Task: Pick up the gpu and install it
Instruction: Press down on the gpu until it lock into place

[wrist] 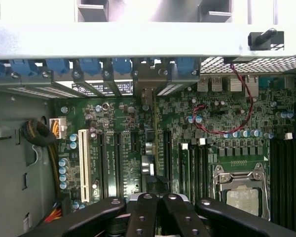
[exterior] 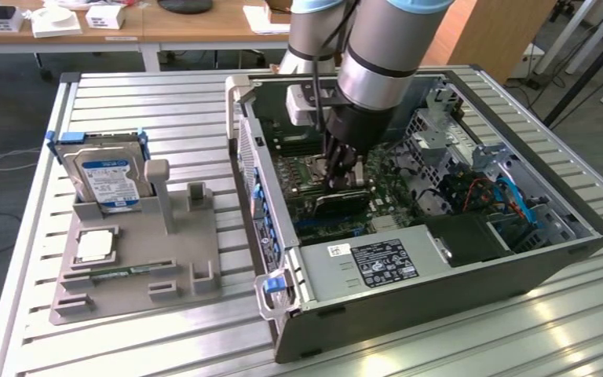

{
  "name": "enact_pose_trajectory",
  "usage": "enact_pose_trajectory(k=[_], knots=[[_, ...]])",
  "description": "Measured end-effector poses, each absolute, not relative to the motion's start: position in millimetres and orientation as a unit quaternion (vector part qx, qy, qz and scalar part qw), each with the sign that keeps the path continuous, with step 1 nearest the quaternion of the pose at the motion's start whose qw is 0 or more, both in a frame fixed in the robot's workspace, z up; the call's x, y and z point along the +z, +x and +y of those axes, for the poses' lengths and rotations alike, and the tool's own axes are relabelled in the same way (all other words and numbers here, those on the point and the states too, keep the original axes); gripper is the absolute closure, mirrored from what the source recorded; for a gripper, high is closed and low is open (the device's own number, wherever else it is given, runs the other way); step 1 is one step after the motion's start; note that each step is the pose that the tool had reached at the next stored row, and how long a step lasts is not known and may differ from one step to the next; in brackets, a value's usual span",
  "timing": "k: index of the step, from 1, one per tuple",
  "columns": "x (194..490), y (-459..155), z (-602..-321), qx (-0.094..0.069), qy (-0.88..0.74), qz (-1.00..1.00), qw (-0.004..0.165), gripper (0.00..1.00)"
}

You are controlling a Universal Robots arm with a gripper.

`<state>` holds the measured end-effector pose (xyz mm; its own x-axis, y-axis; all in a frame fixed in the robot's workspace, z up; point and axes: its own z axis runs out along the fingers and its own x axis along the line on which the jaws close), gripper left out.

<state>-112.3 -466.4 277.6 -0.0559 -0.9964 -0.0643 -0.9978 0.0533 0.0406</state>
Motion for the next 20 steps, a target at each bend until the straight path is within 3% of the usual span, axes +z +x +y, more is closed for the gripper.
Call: enact_pose_trajectory(k=[20], knots=[[274.1, -113.8, -466.6, 0.037, -0.687, 0.726, 0.009, 0.89]])
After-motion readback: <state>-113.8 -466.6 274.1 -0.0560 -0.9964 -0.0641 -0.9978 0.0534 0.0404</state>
